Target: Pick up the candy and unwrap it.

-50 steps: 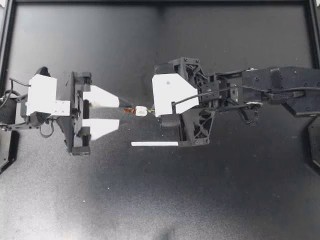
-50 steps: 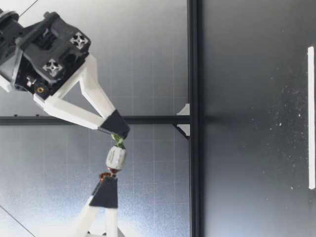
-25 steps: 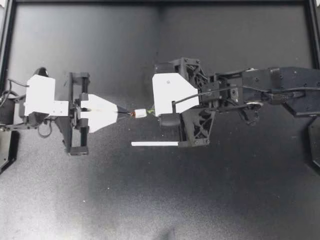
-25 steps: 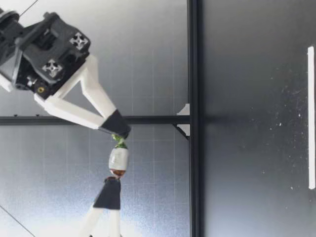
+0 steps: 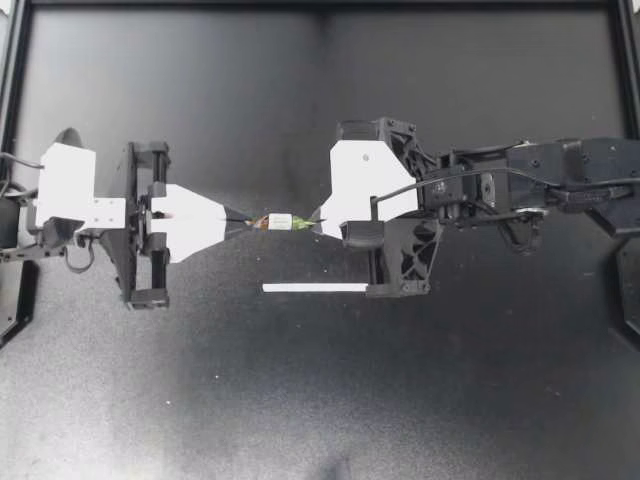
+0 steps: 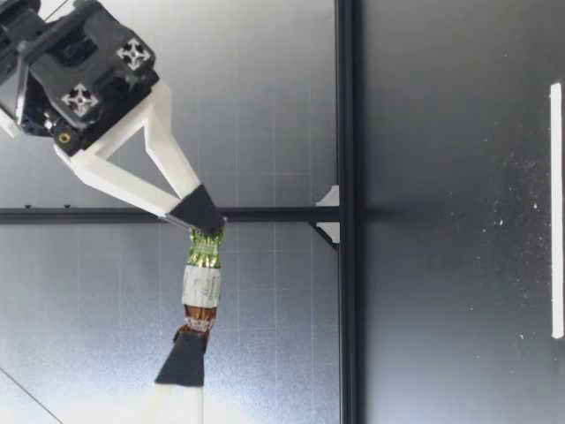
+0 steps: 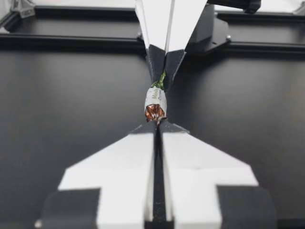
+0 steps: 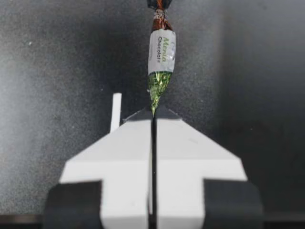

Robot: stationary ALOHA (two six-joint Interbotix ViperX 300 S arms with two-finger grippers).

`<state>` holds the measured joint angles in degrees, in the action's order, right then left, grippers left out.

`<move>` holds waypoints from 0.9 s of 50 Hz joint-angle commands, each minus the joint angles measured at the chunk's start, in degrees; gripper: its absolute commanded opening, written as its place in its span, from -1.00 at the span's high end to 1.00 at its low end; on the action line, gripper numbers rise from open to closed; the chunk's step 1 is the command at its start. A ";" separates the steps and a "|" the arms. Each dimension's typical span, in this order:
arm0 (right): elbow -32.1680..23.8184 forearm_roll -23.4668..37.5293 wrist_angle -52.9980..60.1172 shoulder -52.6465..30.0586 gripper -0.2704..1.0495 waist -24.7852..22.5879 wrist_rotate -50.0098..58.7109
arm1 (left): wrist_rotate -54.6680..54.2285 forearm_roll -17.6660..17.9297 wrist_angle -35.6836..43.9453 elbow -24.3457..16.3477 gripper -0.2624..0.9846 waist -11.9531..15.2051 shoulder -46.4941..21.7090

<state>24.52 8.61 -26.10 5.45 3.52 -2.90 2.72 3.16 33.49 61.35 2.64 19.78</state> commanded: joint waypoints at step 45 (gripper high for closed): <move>4.13 1.32 5.27 4.92 0.86 0.26 2.20 | -0.09 3.60 1.93 -1.58 0.82 0.18 -0.26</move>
<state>28.74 10.02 -20.74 8.44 3.60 -0.88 2.64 5.98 35.51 60.12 2.64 18.46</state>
